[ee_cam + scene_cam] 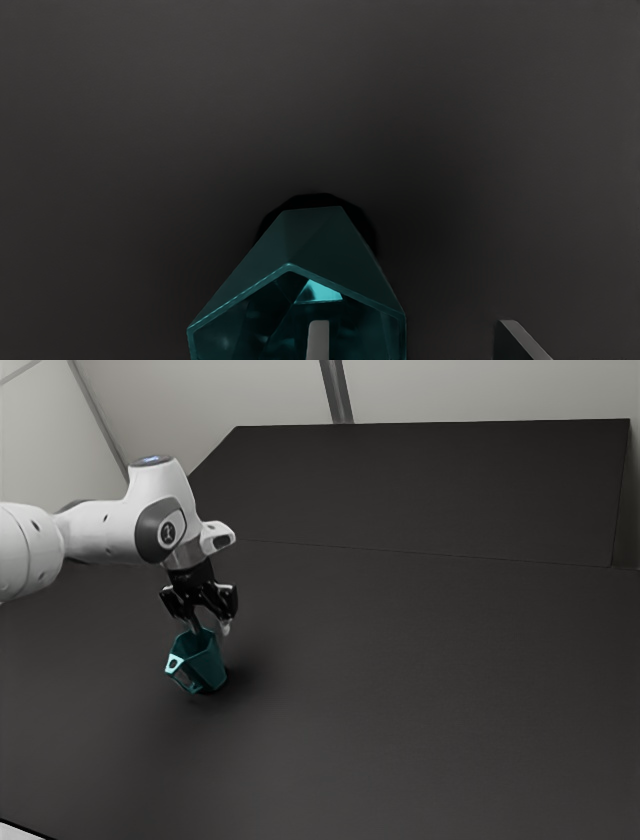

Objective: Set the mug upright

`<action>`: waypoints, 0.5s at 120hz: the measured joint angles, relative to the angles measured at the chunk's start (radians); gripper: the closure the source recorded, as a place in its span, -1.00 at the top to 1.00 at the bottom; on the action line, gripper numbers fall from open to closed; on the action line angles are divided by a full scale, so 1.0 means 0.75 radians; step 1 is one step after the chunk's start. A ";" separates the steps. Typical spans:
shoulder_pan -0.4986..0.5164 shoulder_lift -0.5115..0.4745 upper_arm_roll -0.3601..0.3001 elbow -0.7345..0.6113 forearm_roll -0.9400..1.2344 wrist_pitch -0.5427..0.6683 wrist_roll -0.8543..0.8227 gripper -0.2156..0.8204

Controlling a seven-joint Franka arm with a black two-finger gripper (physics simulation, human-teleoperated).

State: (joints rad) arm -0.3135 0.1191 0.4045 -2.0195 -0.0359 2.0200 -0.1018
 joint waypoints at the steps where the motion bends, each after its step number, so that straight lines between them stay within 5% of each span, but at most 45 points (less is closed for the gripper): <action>1: 0.000 0.000 -0.001 0.004 -0.002 -0.006 -0.001 0.00; 36: 0.007 -0.029 -0.033 0.238 -0.036 -0.232 -0.024 0.29; 49: 0.191 -0.030 -0.217 0.398 -0.025 -0.309 0.022 0.41; 60: 0.257 -0.029 -0.271 0.481 -0.005 -0.344 0.087 0.47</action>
State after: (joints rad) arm -0.1207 0.0977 0.2009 -1.6589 -0.0397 1.7618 -0.0366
